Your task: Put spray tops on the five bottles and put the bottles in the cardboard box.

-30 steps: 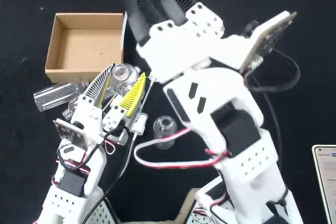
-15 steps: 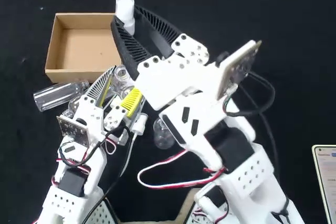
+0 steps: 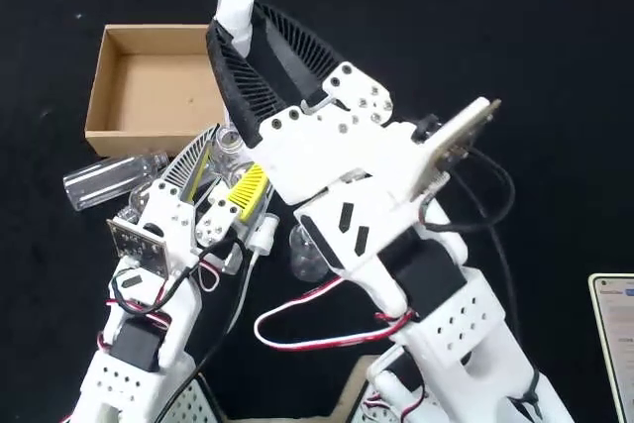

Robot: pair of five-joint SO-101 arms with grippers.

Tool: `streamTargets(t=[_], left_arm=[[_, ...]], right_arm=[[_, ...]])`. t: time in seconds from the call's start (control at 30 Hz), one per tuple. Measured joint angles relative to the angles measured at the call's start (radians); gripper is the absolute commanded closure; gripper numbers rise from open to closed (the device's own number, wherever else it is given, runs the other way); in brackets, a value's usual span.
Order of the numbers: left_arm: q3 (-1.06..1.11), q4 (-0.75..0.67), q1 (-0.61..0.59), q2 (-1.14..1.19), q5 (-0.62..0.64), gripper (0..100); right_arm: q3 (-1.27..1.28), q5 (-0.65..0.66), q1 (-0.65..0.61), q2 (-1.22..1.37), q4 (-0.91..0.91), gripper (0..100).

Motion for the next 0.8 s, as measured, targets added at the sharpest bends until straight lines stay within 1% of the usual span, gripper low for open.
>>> streamTargets(t=[0.13, 0.5, 0.8], left_arm=[[0.000, 0.000, 0.000, 0.000, 0.000, 97], [0.000, 0.000, -0.002, 0.000, 0.000, 97], [0.000, 0.000, 0.005, 0.000, 0.000, 97]], right_arm=[[0.031, 0.000, 0.000, 0.000, 0.012, 98.7], [0.031, 0.000, 0.000, 0.000, 0.250, 98.4], [0.031, 0.000, 0.000, 0.000, 0.405, 98.2]])
